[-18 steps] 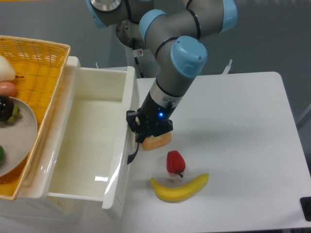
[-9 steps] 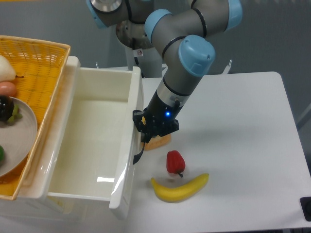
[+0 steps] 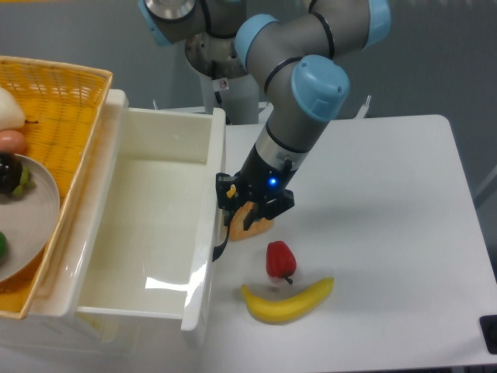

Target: Slide open the top white drawer

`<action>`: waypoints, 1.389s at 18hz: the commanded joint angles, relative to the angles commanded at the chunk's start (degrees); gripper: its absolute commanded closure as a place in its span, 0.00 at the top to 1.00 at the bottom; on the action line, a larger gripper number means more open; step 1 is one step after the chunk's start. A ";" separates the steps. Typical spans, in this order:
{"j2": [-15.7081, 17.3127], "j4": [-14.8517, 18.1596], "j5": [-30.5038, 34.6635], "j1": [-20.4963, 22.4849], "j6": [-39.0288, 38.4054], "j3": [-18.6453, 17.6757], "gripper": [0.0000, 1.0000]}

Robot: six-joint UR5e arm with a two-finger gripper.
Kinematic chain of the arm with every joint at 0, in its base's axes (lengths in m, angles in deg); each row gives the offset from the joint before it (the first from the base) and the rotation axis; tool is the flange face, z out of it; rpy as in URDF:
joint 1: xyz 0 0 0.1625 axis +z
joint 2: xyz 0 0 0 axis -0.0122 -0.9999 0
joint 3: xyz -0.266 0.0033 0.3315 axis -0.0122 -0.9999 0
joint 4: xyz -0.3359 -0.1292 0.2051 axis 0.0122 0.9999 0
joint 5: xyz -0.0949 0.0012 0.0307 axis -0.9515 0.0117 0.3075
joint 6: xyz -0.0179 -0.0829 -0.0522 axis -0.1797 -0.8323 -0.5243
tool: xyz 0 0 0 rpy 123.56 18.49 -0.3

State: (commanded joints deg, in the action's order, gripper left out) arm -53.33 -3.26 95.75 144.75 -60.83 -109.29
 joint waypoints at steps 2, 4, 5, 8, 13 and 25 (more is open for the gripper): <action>0.09 -0.09 -0.09 0.35 0.00 0.09 0.46; 0.00 -0.09 0.00 1.49 0.00 0.61 0.56; 0.00 -0.26 0.26 2.02 0.17 0.96 0.73; -0.09 -0.44 0.35 4.04 3.33 2.46 1.00; -0.52 -0.97 0.44 7.03 9.19 2.73 1.00; -9.49 -5.10 16.43 10.46 32.41 2.55 1.00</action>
State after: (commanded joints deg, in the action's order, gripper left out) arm -62.82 -8.35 112.19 155.21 -28.42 -106.74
